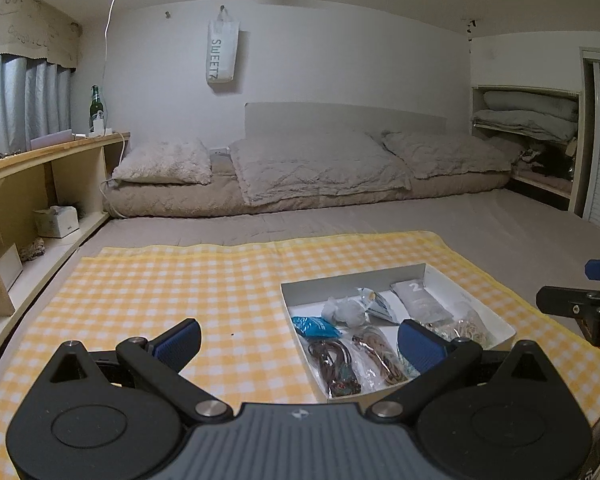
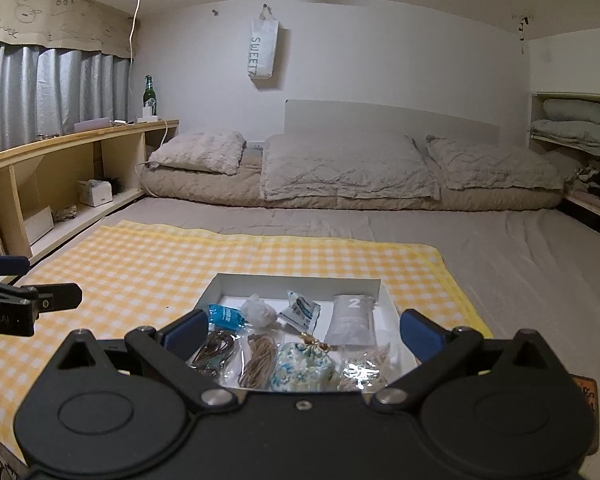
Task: Organize soft objects
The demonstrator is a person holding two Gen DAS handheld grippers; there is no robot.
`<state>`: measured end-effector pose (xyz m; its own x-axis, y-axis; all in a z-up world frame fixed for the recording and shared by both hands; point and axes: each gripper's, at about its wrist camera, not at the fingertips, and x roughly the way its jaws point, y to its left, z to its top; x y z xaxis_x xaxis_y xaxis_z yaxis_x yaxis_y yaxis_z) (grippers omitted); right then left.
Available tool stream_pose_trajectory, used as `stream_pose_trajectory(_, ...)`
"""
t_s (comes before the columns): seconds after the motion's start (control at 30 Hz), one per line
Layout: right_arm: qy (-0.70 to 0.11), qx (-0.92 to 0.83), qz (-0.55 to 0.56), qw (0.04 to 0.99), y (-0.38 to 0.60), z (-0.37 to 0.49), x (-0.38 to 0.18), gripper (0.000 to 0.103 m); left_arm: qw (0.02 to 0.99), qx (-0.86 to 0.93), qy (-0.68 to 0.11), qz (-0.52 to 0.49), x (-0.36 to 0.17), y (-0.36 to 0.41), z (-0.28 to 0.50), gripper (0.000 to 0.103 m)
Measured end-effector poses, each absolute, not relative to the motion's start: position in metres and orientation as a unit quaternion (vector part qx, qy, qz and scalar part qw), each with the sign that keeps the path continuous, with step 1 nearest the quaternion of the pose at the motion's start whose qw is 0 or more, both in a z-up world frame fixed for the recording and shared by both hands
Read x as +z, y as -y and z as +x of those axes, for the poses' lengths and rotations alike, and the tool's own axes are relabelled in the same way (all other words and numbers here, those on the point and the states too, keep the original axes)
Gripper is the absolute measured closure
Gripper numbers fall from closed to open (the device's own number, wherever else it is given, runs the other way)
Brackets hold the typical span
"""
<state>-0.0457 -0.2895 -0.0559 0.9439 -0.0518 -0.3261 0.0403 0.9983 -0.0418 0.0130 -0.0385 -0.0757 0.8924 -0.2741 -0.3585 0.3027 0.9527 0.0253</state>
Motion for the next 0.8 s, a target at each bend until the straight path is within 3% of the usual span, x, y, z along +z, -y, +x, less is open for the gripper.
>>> stream_pose_trajectory(0.8,-0.166,-0.029,-0.041,0.985,0.275,-0.056,-0.066,0.000,0.971,-0.144,-0.189,0.037,-0.086,0.029,0.008,0.000)
